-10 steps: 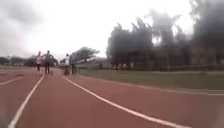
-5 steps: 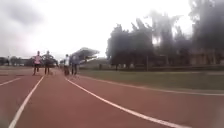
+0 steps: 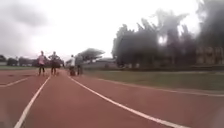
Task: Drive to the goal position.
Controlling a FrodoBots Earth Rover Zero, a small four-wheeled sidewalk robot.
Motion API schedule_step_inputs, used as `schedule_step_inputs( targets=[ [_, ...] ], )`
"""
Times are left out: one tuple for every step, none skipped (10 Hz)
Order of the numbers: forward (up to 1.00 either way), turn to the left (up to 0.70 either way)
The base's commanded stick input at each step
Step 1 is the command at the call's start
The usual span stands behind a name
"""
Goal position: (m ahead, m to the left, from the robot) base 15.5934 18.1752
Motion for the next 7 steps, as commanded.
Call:
schedule_step_inputs(
  targets=[
    [0.0,0.7],
    [0.0,0.7],
    [0.0,0.7],
    [0.0,0.7],
    [0.0,0.7],
    [0.0,0.7],
    [0.0,0.7]
  ],
)
